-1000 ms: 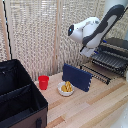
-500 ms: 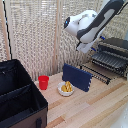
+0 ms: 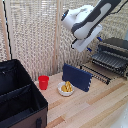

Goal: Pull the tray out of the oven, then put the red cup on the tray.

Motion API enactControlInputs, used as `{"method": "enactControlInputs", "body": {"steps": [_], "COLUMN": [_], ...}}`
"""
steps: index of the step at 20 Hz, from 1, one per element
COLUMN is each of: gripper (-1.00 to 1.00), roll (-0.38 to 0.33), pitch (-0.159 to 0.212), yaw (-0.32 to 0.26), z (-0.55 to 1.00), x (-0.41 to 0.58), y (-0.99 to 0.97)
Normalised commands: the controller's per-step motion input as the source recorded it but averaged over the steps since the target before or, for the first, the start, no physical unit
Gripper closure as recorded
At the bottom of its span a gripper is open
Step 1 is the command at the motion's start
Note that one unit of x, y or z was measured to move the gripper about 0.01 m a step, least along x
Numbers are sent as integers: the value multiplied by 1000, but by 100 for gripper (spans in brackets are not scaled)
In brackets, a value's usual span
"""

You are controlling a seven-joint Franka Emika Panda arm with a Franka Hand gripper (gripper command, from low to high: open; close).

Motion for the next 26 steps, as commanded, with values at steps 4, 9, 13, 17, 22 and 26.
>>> {"method": "enactControlInputs", "body": {"steps": [4,9,13,17,22,26], "gripper": [-100,-100,-100,-100,-100,-100], "roll": [269,265,262,257,239,213], "pitch": [0,0,0,0,0,-1], "yaw": [-128,-125,-110,-112,-109,-108], "z": [255,266,269,262,168,36], "x": [286,291,317,286,257,210], "y": [454,462,492,505,551,597]}}
